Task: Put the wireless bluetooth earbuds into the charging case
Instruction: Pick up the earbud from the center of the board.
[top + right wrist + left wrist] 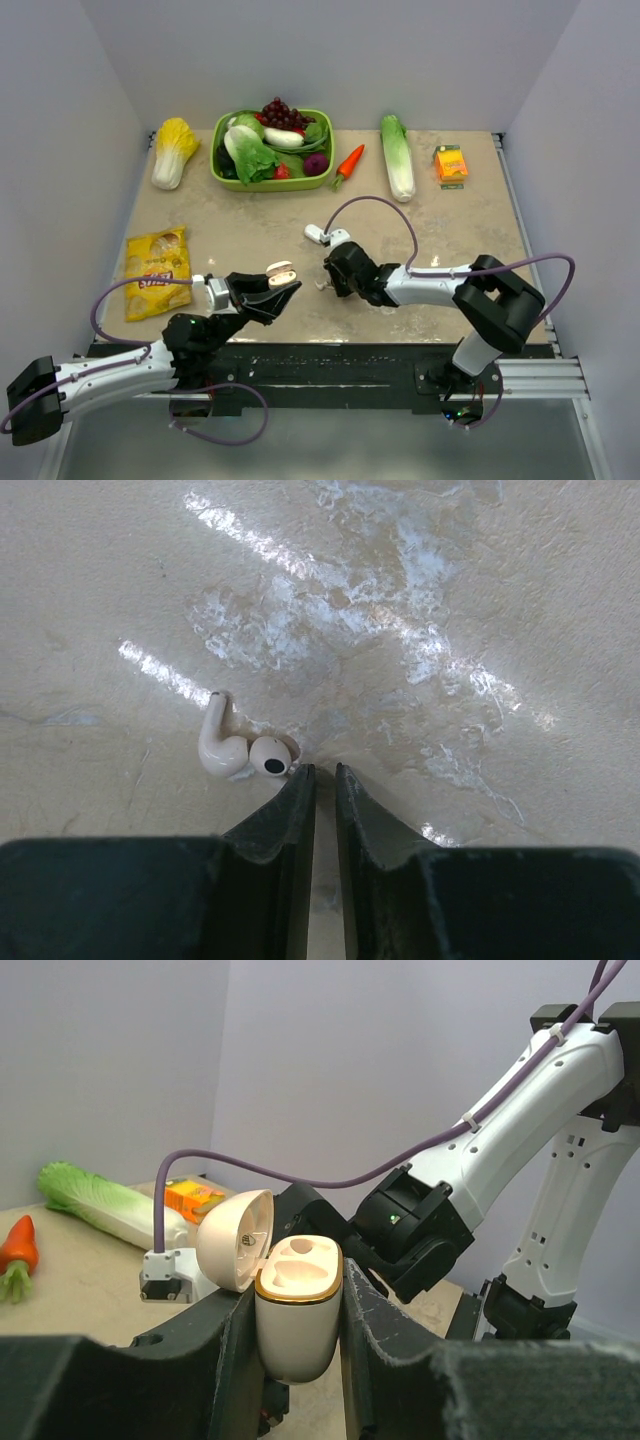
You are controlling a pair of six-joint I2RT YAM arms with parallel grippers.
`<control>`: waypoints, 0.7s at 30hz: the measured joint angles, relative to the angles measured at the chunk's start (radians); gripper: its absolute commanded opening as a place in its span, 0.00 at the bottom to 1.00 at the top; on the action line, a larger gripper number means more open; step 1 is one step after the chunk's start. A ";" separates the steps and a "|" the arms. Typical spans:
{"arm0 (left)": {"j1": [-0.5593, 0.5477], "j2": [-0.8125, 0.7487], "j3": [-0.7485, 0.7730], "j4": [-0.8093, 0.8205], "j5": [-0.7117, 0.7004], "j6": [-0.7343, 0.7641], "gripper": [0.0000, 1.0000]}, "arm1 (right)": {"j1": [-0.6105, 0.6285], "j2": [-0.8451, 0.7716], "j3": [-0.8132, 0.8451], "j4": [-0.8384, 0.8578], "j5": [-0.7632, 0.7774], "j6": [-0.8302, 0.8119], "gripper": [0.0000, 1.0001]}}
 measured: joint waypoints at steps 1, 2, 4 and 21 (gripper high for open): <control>0.000 0.000 0.000 -0.001 0.000 0.000 0.00 | 0.003 -0.003 -0.005 0.002 -0.004 0.002 0.17; 0.000 0.000 0.000 -0.002 0.000 0.000 0.00 | 0.006 -0.005 -0.008 0.005 -0.008 0.004 0.17; 0.000 0.000 0.000 -0.002 0.000 0.000 0.00 | 0.017 -0.007 -0.009 0.004 -0.017 0.009 0.17; 0.000 0.011 0.000 -0.003 0.000 0.000 0.00 | 0.053 -0.087 -0.016 -0.060 0.021 0.075 0.47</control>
